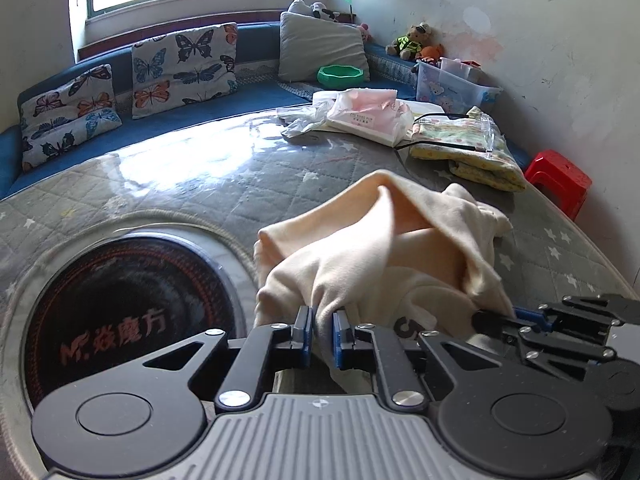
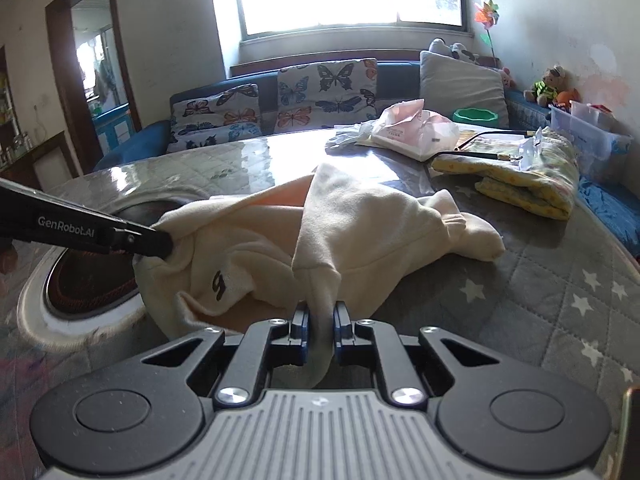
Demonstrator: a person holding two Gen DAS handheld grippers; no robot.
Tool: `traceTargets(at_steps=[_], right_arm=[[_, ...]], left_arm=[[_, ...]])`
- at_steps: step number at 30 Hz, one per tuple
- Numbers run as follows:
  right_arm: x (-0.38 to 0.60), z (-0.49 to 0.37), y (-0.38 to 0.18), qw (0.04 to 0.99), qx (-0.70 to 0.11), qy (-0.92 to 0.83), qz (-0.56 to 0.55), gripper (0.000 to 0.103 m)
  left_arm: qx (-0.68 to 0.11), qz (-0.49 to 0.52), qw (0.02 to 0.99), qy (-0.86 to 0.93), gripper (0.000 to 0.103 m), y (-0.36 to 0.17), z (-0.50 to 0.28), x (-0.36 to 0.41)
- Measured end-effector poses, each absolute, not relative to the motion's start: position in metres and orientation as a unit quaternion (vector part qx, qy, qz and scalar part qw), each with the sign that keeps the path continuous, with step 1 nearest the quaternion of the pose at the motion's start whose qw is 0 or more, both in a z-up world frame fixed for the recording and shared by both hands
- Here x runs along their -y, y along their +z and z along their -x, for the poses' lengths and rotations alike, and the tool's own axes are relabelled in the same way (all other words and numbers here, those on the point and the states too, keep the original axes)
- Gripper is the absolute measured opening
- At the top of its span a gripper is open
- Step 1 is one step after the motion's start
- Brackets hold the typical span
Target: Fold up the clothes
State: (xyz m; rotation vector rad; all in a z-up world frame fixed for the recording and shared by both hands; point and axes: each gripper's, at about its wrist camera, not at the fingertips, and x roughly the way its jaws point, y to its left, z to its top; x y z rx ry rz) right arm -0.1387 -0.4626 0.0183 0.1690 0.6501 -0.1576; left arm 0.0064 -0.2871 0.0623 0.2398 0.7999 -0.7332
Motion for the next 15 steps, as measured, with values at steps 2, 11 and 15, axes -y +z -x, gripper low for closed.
traceTargets(at_steps=[2, 11, 15], right_arm=[[0.460, 0.147, 0.019, 0.941, -0.321, -0.074, -0.080, 0.010], [0.449, 0.180, 0.024, 0.937, -0.339, -0.063, -0.058, 0.010], [0.443, 0.196, 0.024, 0.933, -0.351, -0.055, -0.062, 0.010]], left_arm=[[-0.379, -0.115, 0.849, -0.349, 0.011, 0.061, -0.002, 0.281], [-0.380, -0.120, 0.843, -0.361, 0.011, 0.056, 0.016, 0.257], [-0.380, -0.122, 0.839, -0.370, 0.011, 0.052, 0.026, 0.248]])
